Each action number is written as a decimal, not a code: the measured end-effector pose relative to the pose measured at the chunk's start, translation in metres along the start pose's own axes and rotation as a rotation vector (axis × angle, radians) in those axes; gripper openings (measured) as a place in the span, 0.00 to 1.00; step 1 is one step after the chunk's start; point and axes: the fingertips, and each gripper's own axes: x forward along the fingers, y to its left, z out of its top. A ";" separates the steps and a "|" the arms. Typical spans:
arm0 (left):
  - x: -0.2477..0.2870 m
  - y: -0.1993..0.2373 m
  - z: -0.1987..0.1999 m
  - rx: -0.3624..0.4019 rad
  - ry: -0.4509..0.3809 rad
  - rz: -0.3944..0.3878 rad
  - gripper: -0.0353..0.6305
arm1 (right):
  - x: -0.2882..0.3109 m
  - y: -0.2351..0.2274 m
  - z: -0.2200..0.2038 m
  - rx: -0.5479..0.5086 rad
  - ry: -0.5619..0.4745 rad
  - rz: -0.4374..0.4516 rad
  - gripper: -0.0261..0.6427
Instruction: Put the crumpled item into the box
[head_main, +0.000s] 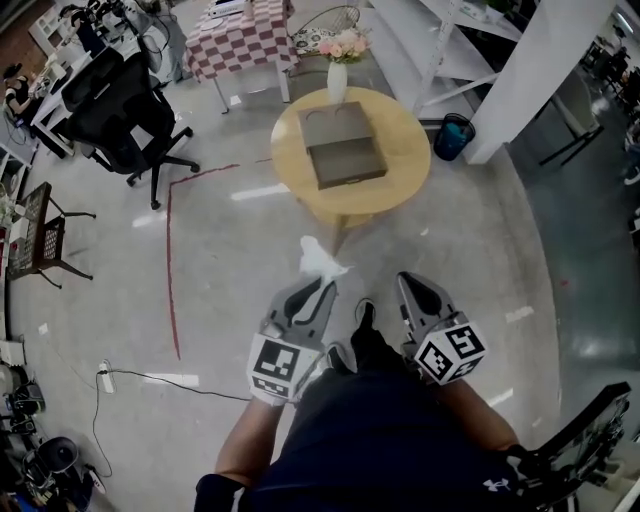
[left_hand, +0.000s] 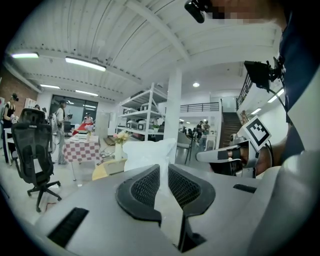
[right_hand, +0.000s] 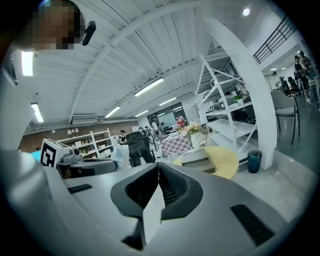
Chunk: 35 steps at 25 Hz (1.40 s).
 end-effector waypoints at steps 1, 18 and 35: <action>0.002 0.003 0.001 -0.001 0.003 0.005 0.14 | 0.005 0.000 0.001 0.000 0.002 0.009 0.06; 0.110 0.058 0.035 0.007 0.029 0.062 0.14 | 0.095 -0.087 0.046 0.048 0.018 0.070 0.06; 0.182 0.064 0.050 0.031 0.075 0.125 0.14 | 0.135 -0.159 0.068 0.113 0.022 0.130 0.06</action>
